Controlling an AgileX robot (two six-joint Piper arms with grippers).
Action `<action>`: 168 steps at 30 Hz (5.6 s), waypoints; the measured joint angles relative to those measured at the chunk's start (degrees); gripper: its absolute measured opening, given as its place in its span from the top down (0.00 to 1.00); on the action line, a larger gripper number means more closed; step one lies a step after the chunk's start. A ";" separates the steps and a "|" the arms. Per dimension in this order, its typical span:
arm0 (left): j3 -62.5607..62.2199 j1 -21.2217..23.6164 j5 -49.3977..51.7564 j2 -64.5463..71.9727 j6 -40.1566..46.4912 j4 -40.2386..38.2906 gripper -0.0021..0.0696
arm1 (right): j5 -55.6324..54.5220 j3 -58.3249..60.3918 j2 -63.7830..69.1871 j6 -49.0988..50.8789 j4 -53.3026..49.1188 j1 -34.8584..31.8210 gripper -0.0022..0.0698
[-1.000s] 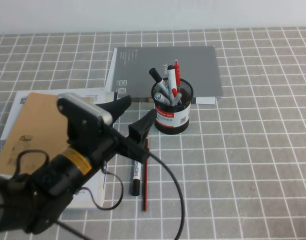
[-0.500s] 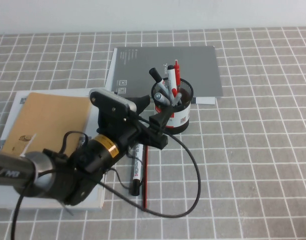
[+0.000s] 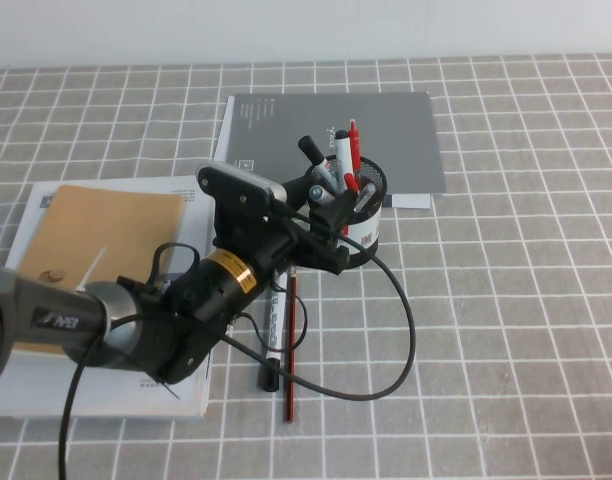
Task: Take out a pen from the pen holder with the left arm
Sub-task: 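Take a marker out of the pen holder and lay it on the table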
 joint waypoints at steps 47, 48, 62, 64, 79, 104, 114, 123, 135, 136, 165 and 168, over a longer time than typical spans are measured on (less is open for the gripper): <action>-5.84 -0.89 58.56 -44.87 -50.05 46.70 0.83 | 0.00 0.00 0.00 0.00 0.00 0.00 0.99; -5.84 -1.54 59.97 -45.20 -50.21 46.57 0.83 | 0.00 0.00 0.00 0.00 0.00 0.00 0.99; -13.87 -5.11 104.50 -42.79 13.66 -17.51 0.83 | 0.00 0.00 0.00 0.00 0.00 0.00 0.99; -14.92 -4.10 109.90 -41.76 20.30 -26.99 0.83 | 0.00 0.00 0.00 0.00 0.00 0.00 0.99; -15.82 6.11 116.95 -23.09 44.01 -56.41 0.83 | 0.00 0.00 0.00 0.00 0.05 0.00 0.99; -20.90 6.95 89.03 -9.38 28.06 -44.16 0.83 | 0.00 0.00 0.00 0.00 0.14 0.00 0.99; -21.03 6.95 86.36 -6.59 18.31 -35.85 0.67 | 0.00 0.00 0.00 0.00 0.14 0.00 0.99; -21.16 5.80 84.98 -7.97 6.64 -23.32 0.59 | 0.00 0.00 0.00 0.00 0.14 0.00 0.99; -0.73 1.71 63.00 -32.91 8.52 -10.82 0.95 | 0.00 0.00 0.00 0.00 0.18 0.00 0.99; 1.97 1.85 61.89 -35.64 8.52 -9.79 0.96 | 0.00 0.00 0.00 0.00 0.18 0.00 0.99; 13.72 2.35 90.08 -62.14 8.73 -5.20 0.97 | 0.00 0.00 0.00 0.00 0.18 0.00 0.99; 14.10 2.35 90.67 -62.14 8.73 -4.15 0.97 | 0.00 0.00 0.00 0.00 0.18 0.00 0.99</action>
